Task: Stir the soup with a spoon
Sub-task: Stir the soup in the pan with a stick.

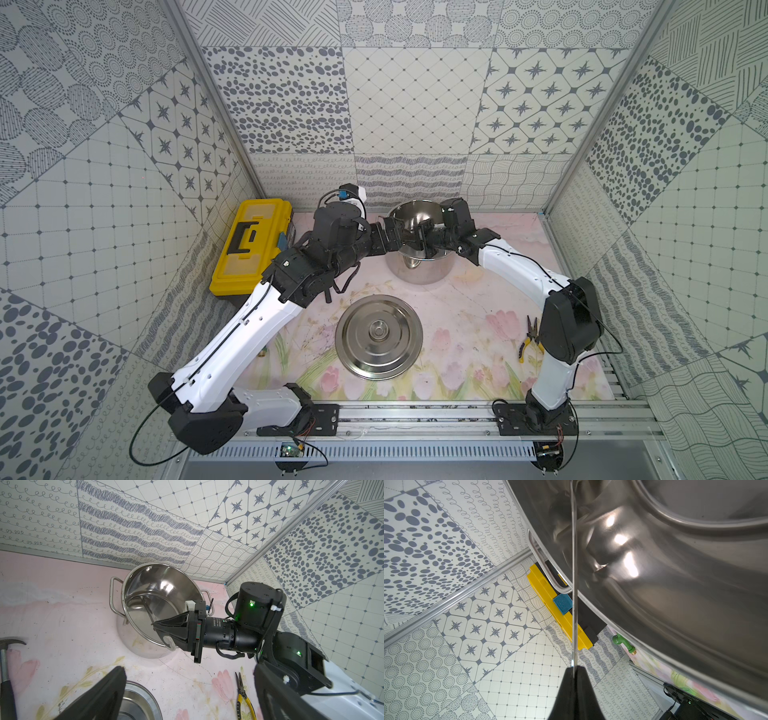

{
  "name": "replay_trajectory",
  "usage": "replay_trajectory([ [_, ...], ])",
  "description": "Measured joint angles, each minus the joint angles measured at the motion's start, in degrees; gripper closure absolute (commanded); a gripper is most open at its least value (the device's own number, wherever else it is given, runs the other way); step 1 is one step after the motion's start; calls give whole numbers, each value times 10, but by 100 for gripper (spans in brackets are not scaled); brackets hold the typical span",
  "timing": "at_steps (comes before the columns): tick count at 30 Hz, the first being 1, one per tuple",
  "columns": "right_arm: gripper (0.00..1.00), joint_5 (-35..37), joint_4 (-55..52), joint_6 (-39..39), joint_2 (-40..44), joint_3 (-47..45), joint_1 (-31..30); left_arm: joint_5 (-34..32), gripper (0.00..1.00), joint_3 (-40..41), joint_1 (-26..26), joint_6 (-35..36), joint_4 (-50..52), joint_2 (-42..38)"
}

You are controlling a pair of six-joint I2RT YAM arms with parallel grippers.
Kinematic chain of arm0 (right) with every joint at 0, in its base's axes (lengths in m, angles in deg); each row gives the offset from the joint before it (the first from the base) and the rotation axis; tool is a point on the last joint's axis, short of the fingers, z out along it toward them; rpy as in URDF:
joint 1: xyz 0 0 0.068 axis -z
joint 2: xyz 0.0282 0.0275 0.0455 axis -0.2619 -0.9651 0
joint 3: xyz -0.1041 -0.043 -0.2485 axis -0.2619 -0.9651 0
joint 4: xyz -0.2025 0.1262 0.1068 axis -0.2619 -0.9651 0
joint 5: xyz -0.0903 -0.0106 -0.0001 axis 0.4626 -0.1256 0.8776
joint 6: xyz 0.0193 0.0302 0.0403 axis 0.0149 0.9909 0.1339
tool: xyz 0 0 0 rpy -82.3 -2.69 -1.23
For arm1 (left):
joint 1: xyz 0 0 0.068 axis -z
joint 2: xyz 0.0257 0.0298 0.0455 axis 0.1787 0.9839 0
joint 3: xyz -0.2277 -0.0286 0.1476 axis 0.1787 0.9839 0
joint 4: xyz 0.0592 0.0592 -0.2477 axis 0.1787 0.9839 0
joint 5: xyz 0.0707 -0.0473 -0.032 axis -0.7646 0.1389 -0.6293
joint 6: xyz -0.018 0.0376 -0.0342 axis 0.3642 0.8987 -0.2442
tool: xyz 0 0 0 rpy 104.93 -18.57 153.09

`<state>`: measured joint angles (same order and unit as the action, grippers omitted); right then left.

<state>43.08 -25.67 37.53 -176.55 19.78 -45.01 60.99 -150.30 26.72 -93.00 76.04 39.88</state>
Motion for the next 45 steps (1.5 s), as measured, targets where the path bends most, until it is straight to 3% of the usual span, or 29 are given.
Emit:
replay_trajectory([
  [12,100,2,3,-2,-19,18,89,20,0,1,-9,8,-1,12],
  [16,100,0,7,-4,4,-26,120,26,0,5,-9,8,-1,13],
  [23,100,-9,6,-11,115,-151,135,30,0,7,-11,8,-2,18],
  [32,100,-11,6,2,224,-251,83,31,0,14,-11,3,-3,19],
  [39,100,-3,23,31,203,-238,7,29,0,30,-11,-8,-5,10],
  [45,100,-1,43,41,120,-150,-4,27,0,46,-11,-15,-5,-6],
])
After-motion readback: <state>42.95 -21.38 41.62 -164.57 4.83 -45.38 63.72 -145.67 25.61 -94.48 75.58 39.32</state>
